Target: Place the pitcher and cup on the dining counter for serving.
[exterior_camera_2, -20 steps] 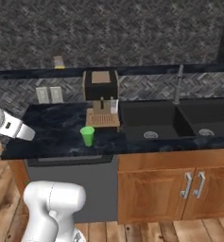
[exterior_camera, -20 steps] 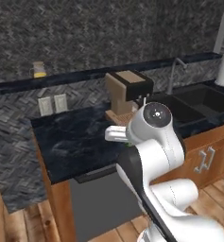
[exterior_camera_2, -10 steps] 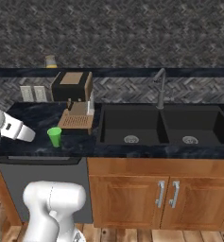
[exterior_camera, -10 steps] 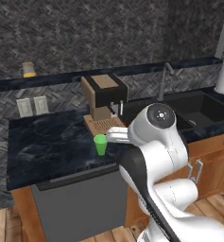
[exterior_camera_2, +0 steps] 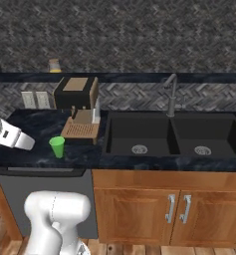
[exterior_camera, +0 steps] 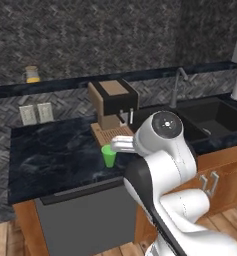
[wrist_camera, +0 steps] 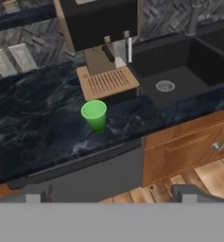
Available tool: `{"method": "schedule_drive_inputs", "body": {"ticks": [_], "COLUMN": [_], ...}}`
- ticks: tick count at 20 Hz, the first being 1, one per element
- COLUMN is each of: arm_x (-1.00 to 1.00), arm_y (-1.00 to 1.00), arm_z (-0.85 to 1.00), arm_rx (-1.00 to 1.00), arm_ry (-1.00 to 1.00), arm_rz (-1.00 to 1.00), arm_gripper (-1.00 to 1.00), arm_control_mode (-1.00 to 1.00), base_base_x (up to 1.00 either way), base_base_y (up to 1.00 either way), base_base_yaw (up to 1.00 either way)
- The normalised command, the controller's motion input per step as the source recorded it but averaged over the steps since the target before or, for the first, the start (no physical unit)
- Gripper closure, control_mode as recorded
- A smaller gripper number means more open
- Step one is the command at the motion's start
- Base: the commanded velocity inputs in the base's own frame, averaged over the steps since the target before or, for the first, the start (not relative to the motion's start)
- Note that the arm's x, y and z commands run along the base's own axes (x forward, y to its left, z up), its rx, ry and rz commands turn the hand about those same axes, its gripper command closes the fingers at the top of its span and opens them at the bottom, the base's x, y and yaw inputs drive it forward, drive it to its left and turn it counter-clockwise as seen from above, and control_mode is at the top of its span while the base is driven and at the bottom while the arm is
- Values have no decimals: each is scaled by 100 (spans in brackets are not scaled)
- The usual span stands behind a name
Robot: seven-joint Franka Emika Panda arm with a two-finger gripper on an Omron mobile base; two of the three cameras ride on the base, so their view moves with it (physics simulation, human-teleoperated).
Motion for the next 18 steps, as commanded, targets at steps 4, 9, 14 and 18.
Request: {"method": "schedule_drive_inputs", "body": {"ticks": [4, 9, 14, 18], "arm_x": [22, 41, 61, 78], "arm_y": [-1, 0, 2, 19], "arm_z": [0, -1, -13, -15], "arm_rx": [3, 3, 0, -3], "arm_ry": [5, 20, 28, 12], "arm_rz": [3, 6, 2, -4], "arm_gripper": [-100, -100, -100, -100], "arm_control_mode": [-100, -100, -100, -100], "base_base_x": [18, 0, 0, 0], "base_base_y": [-5, 0, 0, 0], "base_base_yaw": [5, 0, 0, 0]}}
